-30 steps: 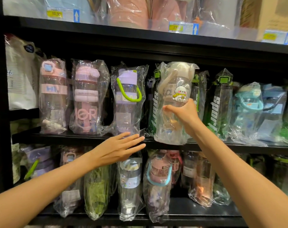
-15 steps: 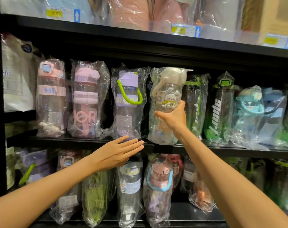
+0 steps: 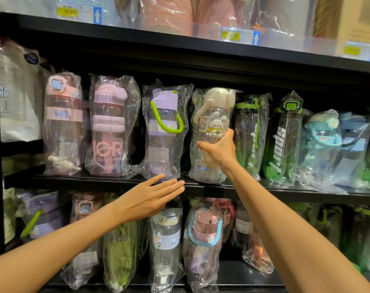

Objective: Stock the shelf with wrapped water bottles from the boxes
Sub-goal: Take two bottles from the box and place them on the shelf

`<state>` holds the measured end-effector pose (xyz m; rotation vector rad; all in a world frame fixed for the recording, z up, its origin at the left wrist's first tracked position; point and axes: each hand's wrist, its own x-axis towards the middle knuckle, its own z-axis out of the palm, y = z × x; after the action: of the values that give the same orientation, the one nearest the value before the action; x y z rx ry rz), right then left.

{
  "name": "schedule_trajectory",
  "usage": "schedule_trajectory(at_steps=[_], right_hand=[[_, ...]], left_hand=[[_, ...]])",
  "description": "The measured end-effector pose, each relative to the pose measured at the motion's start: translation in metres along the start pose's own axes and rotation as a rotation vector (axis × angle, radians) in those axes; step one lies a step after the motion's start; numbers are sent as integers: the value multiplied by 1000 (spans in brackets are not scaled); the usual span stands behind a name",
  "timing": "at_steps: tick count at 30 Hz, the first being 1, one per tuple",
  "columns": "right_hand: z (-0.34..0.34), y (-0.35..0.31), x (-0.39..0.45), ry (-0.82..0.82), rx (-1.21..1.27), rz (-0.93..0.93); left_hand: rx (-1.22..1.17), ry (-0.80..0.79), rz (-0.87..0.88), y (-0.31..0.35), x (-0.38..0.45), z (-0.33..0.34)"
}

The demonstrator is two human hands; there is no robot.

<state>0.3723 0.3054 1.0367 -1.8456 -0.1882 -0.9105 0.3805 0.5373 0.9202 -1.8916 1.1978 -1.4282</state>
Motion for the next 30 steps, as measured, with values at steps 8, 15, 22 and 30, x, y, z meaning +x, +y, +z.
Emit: schedule_trajectory(at_steps=[8,15,22,30], right_hand=[[3,5,2,-22,3,19],[1,16,-6,-49,-7,82],[1,18,-9,-51,-34,89],[-7,16,-11,-36,-45,113]], left_hand=[[5,-52,-10,0,0,-1],[-15,-70,-12,0,0,-3],[-19,-122,-23,0,2,-7],[-11,-204,-41,2,6,-19]])
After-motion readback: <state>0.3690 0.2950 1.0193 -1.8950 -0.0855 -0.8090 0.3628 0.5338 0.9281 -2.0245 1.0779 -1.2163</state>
